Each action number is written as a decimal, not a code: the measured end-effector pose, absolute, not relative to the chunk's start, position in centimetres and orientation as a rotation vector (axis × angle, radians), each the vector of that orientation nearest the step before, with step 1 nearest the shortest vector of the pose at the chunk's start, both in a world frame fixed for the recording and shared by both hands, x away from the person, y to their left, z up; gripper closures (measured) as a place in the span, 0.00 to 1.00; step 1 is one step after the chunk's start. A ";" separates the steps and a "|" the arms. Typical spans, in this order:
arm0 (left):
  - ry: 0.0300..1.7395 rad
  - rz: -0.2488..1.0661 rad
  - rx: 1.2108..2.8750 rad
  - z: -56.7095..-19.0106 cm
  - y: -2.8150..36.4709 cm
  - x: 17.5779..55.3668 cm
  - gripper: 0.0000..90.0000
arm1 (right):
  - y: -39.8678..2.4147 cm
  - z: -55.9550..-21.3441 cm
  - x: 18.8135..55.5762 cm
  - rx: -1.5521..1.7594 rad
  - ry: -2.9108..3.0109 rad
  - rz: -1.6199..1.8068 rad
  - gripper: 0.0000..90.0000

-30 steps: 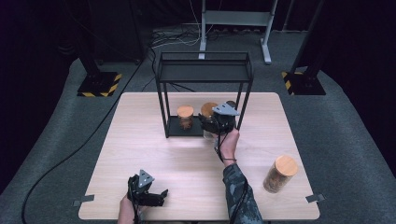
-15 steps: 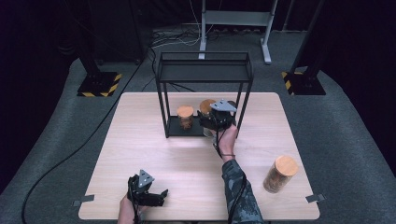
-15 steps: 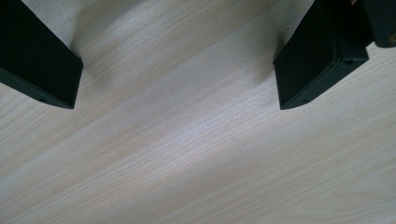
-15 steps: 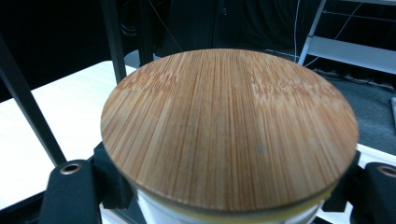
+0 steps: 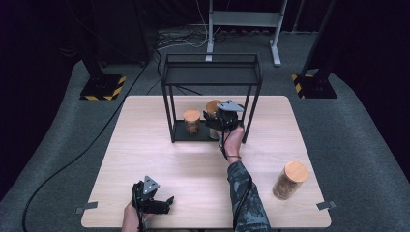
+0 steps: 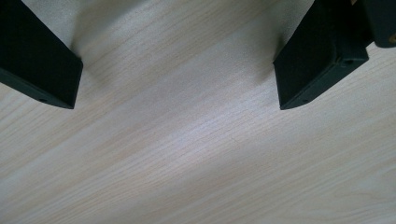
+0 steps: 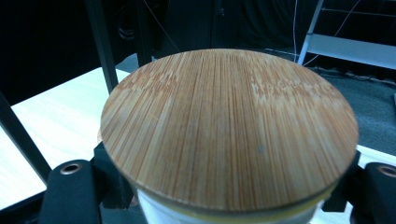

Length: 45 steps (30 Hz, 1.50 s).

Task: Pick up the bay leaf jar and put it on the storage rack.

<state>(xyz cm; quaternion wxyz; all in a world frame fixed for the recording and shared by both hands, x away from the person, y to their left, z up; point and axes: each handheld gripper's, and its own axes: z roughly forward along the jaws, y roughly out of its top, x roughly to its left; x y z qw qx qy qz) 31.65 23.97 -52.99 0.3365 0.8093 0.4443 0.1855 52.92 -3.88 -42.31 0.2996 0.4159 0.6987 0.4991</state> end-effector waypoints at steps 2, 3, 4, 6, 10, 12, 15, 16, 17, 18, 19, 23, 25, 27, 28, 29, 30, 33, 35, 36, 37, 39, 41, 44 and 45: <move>1.158 0.483 2.110 -53.0 24.0 31.6 0.00 | -3.7 -42.3 53.1 1.103 1.857 1.326 0.28; 1.158 0.483 2.110 -53.0 24.0 31.6 0.00 | -3.7 -42.3 53.2 1.106 1.857 1.325 0.28; 1.158 0.483 2.110 -53.0 24.0 31.6 0.00 | -3.7 -42.3 53.2 1.106 1.857 1.325 0.28; 1.157 0.483 2.110 -53.0 24.0 31.6 0.00 | -3.5 -42.3 53.4 1.105 1.858 1.320 0.28; 1.156 0.483 2.111 -53.0 24.0 31.6 0.00 | -3.3 -42.3 53.8 1.105 1.858 1.312 0.28; 1.157 0.483 2.110 -53.0 24.0 31.6 0.00 | -3.3 -42.4 54.0 1.104 1.860 1.308 0.28; 1.156 0.483 2.109 -53.0 24.0 31.6 0.00 | -3.2 -42.4 54.2 1.110 1.857 1.310 0.28; 1.156 0.483 2.110 -53.0 24.0 31.6 0.00 | -3.2 -42.5 54.3 1.111 1.858 1.309 0.28; 1.157 0.483 2.109 -53.0 24.0 31.6 0.00 | -3.1 -42.5 54.4 1.107 1.859 1.305 0.28; 1.157 0.483 2.110 -53.0 24.0 31.6 0.00 | -3.1 -42.6 54.5 1.107 1.860 1.302 0.28; 1.156 0.483 2.109 -53.0 24.0 31.6 0.00 | -3.0 -42.6 54.5 1.112 1.861 1.302 0.28; 1.156 0.483 2.109 -53.0 23.9 31.6 0.00 | -2.7 -42.9 54.8 1.108 1.864 1.297 0.28; 1.156 0.483 2.108 -53.0 23.9 31.6 0.00 | -2.5 -43.1 55.0 1.111 1.866 1.295 0.28; 1.156 0.482 2.109 -53.0 23.9 31.6 0.00 | -2.5 -43.2 55.1 1.120 1.867 1.293 0.28; 1.155 0.482 2.109 -53.0 23.9 31.6 0.00 | -2.4 -43.4 55.2 1.125 1.865 1.296 0.28; 1.155 0.482 2.109 -53.0 23.9 31.6 0.00 | -2.4 -43.5 55.3 1.128 1.864 1.297 0.28; 1.155 0.481 2.109 -53.0 23.9 31.6 0.00 | -2.4 -43.6 55.4 1.137 1.865 1.297 0.28; 1.155 0.481 2.110 -53.0 23.9 31.6 0.00 | -2.2 -43.9 55.6 1.139 1.870 1.289 0.28; 1.155 0.481 2.110 -53.0 23.9 31.6 0.00 | -2.1 -44.1 55.8 1.145 1.869 1.288 0.28; 1.153 0.483 2.109 -53.0 23.9 31.6 0.00 | -2.1 -44.1 55.8 1.144 1.864 1.295 0.28; 1.153 0.482 2.109 -53.0 23.9 31.6 0.00 | -2.1 -44.1 55.9 1.148 1.861 1.299 0.28; 1.153 0.482 2.110 -53.0 23.9 31.6 0.00 | -2.0 -44.2 56.0 1.152 1.856 1.301 0.28; 1.152 0.482 2.110 -53.0 23.9 31.6 0.00 | -2.0 -44.2 56.2 1.162 1.854 1.310 0.28; 1.152 0.482 2.110 -53.0 23.9 31.6 0.00 | -2.0 -44.3 56.5 1.175 1.844 1.323 0.28; 1.152 0.482 2.109 -53.0 23.9 31.6 0.00 | -2.0 -44.3 56.5 1.176 1.843 1.321 0.28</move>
